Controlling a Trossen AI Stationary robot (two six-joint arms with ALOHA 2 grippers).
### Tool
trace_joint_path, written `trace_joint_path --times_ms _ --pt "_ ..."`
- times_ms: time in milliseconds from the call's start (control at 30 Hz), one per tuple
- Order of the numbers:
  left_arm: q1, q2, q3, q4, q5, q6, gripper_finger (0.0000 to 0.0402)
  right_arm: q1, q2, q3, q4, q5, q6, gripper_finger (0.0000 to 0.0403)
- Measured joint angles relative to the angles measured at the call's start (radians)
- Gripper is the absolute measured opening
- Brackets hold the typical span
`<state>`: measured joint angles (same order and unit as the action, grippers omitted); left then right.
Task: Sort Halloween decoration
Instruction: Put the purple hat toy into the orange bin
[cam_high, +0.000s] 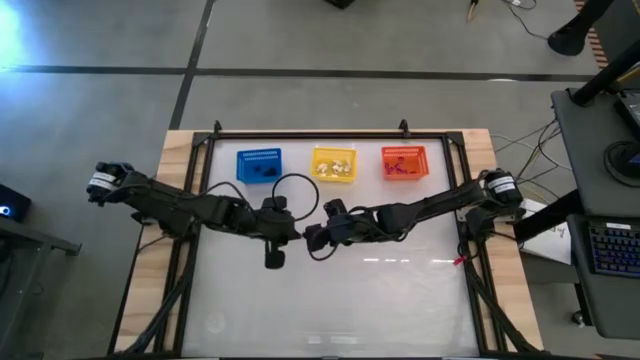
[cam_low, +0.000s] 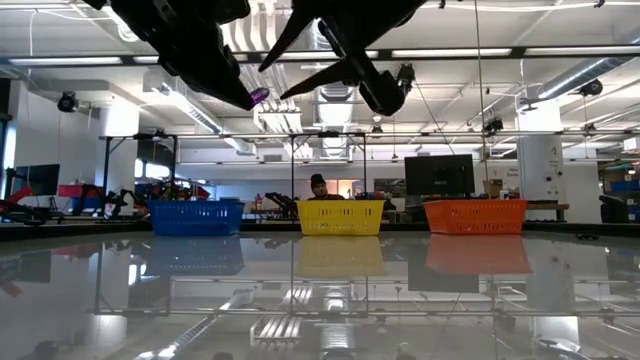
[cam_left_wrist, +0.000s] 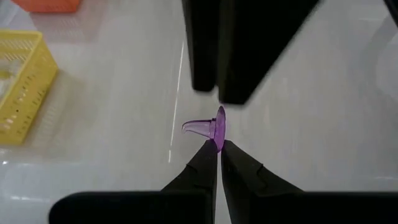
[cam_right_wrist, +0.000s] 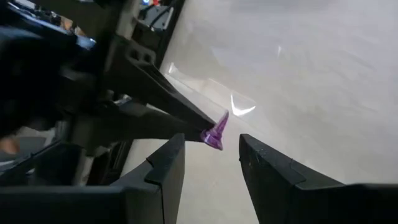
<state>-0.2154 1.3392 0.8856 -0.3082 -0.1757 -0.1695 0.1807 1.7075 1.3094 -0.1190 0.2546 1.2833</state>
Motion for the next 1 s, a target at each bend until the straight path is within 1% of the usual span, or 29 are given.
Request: trace_joint_path --times_ms 133,367,600,767,1000 --pt "0.002 0.000 0.000 0.029 0.001 0.005 0.0000 -0.002 0.015 0.000 0.000 -0.001 0.026 0.0141" --pt "0.004 0.000 0.000 0.030 0.001 0.005 0.0000 -0.009 0.017 0.005 0.006 0.000 0.015 0.0143" --pt "0.009 0.000 0.000 0.034 0.001 0.012 0.0000 -0.015 0.017 0.005 0.006 0.008 0.017 0.0134" --pt "0.011 0.000 0.000 0.069 0.001 0.013 0.0000 -0.016 0.017 0.005 0.006 0.008 0.018 0.0132" --pt "0.019 0.000 0.000 0.076 0.002 0.026 0.0000 -0.018 0.017 0.006 0.021 0.010 -0.015 0.0132"
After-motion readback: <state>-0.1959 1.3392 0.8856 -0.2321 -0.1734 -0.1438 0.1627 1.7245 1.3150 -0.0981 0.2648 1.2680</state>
